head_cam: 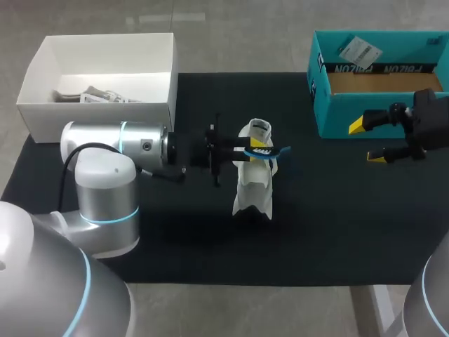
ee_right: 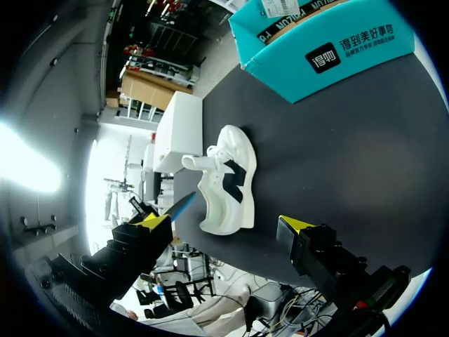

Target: Take the shoe out of the shoebox, open the shoe tongue, remove and reinsert the insole, then place the shoe into the shoebox

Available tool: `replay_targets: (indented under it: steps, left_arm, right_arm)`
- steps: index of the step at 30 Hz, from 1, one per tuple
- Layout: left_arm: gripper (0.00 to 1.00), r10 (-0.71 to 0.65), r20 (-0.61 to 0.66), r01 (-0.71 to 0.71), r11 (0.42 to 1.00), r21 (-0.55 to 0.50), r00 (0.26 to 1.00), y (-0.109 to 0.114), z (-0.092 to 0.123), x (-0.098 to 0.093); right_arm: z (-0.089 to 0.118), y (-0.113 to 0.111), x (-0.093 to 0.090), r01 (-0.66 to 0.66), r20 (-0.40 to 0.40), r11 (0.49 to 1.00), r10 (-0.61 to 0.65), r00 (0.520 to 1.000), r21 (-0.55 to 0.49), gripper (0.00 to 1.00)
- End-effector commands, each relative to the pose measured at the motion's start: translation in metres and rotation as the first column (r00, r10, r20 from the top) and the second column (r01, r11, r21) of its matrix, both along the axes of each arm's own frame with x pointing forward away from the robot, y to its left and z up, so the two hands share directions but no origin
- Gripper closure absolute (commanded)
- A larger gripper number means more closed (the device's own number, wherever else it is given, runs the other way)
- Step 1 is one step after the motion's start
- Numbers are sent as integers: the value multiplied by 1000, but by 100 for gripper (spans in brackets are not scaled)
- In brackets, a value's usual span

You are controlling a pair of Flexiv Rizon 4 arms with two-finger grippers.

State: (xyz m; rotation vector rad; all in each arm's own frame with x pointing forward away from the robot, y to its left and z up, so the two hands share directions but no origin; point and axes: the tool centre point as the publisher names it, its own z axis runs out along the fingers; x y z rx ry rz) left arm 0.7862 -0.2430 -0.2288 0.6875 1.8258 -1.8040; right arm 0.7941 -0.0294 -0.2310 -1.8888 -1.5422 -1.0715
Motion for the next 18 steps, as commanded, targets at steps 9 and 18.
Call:
replay_targets:
  steps: [9,18]
  left_arm:
    - [100,-1,-64,0,1000,-13,998,4,-5,-17]
    - [100,2,-77,0,1000,24,997,15,-40,-20]
  right_arm:
    - [0,1,-1,3,-2,1000,-3,1000,-4,0]
    - [0,1,-1,3,-2,1000,-3,1000,-4,0]
